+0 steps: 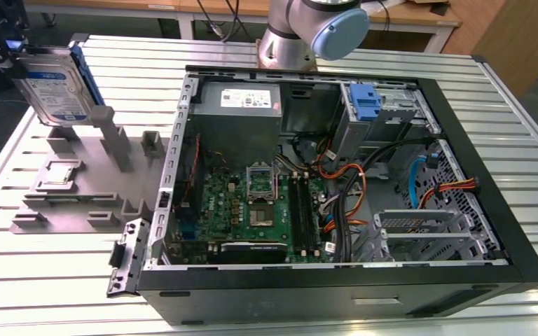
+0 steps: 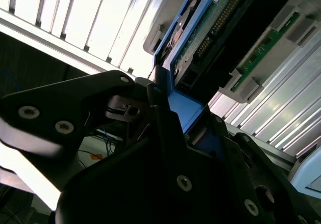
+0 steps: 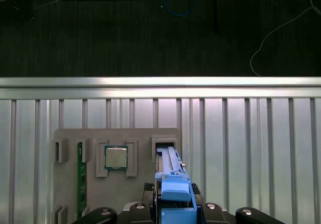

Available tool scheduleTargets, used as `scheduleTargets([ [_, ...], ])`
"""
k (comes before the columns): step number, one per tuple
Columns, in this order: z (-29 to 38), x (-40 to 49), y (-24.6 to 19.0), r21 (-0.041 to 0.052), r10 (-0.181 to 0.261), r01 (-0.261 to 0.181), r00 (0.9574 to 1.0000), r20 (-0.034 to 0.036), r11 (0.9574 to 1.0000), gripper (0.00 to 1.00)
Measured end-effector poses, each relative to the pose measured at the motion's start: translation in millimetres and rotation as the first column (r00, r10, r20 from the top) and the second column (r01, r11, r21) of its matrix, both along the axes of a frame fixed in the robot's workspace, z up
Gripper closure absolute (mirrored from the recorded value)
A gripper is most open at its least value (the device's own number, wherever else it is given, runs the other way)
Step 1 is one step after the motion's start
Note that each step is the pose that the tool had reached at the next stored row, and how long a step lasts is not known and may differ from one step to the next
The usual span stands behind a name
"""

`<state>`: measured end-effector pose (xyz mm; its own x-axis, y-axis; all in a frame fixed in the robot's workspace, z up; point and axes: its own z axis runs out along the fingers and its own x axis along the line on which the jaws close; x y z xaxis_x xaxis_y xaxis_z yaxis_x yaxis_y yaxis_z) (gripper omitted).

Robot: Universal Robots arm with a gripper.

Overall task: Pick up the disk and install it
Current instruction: 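Pick up the disk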

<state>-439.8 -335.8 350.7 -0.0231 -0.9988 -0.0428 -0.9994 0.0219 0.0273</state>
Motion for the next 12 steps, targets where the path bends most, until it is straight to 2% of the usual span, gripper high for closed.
scheduleTargets([
  [1, 0.1, 0.0, 0.0, 0.0000, 0.000, 0.000, 1.0000, 0.0001, 1.0000, 0.63],
  [3, 4.2, 0.0, 0.0, -0.0056, 0.000, 0.000, 1.0000, 0.0001, 1.0000, 0.63],
  [12, 6.7, 0.0, 0.0, -0.0103, 0.000, 0.000, 1.0000, 0.0000, 0.9999, 0.63],
])
